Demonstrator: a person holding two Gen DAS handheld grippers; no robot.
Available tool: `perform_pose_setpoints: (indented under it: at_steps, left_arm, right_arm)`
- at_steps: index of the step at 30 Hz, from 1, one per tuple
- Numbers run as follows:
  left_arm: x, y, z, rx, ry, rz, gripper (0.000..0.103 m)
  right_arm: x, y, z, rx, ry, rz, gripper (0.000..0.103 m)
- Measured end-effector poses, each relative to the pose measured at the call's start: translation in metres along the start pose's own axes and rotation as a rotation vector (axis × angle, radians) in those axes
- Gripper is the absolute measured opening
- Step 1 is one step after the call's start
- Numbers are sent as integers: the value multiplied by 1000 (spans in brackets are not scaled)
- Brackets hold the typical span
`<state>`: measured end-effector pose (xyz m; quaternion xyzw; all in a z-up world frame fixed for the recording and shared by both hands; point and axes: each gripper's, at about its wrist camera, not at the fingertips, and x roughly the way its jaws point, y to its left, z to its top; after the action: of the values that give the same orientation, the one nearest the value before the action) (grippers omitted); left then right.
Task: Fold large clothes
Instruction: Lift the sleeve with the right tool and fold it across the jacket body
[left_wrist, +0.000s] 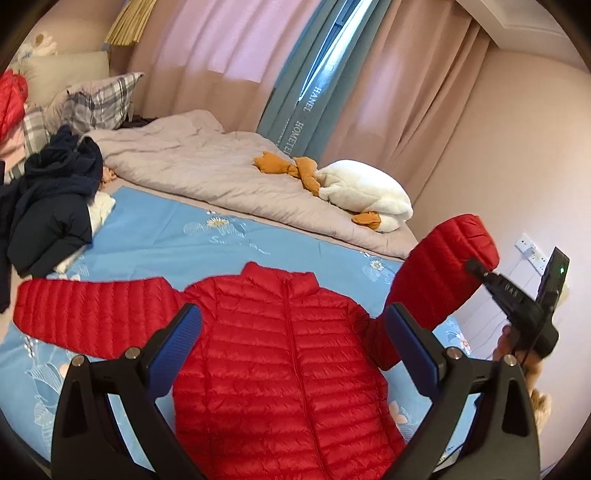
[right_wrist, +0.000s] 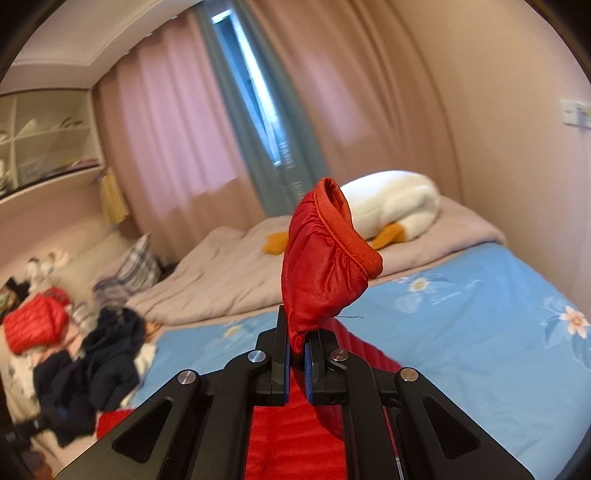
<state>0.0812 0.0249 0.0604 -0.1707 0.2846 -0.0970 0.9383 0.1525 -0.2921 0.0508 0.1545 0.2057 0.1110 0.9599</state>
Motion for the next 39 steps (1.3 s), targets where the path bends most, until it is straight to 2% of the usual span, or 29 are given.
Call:
perform_pose_setpoints:
  at_steps: [5, 11, 32, 39]
  left_arm:
    - [-1, 2, -3, 7, 4, 28, 100]
    - [4, 16, -12, -4, 30, 79, 100]
    - [32, 67, -40, -84, 123, 161, 100]
    - [39, 87, -47, -117, 149, 193, 99]
  right_arm:
    - [13, 21, -16, -17, 56, 77, 7]
    - [27, 40, -32, -47, 121, 126, 7]
    - [65, 83, -93, -78, 331, 222, 7]
    - [88, 96, -123, -85, 461, 260, 7]
